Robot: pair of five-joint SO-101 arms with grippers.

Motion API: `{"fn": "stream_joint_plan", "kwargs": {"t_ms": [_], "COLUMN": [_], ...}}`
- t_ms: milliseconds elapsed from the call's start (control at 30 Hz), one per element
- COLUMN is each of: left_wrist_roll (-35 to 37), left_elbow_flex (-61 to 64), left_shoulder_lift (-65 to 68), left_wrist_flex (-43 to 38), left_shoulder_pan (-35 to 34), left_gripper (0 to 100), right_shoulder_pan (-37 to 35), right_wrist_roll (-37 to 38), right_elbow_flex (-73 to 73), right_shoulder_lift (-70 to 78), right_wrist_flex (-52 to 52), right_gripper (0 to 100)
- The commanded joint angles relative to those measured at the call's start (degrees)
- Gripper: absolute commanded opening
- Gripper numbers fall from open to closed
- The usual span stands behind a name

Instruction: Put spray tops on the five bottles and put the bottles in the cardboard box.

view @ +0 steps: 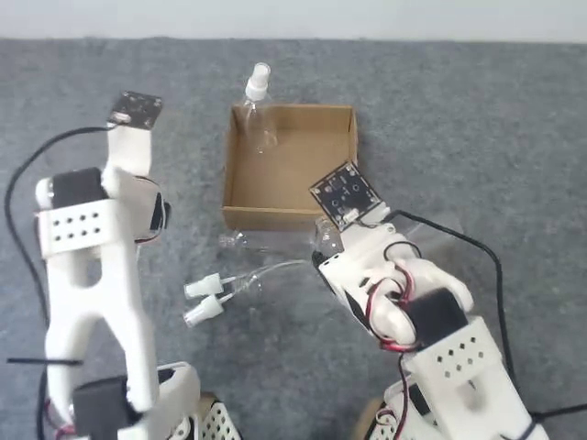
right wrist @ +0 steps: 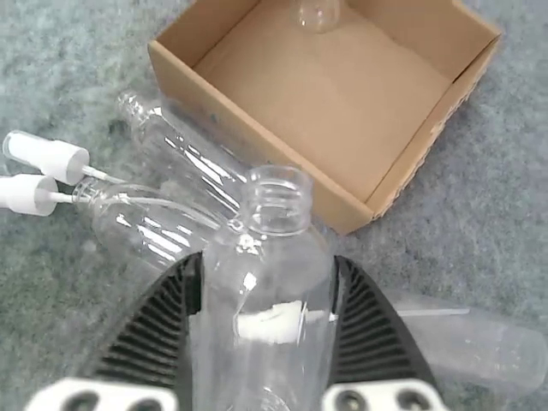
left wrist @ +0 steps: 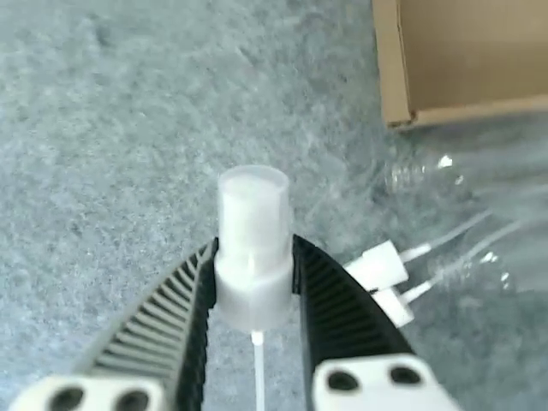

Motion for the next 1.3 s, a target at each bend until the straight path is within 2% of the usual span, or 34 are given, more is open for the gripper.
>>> {"fn": "stream_joint_plan", "kwargs": {"t_ms": [0,200,633,1067,1267], "left_wrist_roll": [5.63,10.02,21.36,32.09,32.97], "left_elbow_flex": [-0.31,-0.13,-0.13,-0.22,-0.13], "left_shoulder_lift": [-6.42,-11.16,-22.24,-34.73,-37.71], "left_wrist_flex": [-2.46,-3.96,-7.21,-15.47,-18.55], "left_shoulder_pan": [0.18,0.62,8.53,20.40,24.53], "left_gripper": [1,1,1,1,1], "right_shoulder_pan": [-0.22,-4.44,-4.62,-4.62,-4.62], "right_wrist_roll": [-0.62,-0.62,-0.53,0.00,0.00], "right_elbow_flex": [-0.09,2.73,14.15,23.47,25.14], "right_shoulder_lift": [-4.35,-10.07,-25.63,-32.75,-33.71], "right_wrist_flex": [-2.07,-1.98,-11.30,-20.70,-22.55], "right_gripper": [1.3,1.3,1.3,1.5,1.5]}}
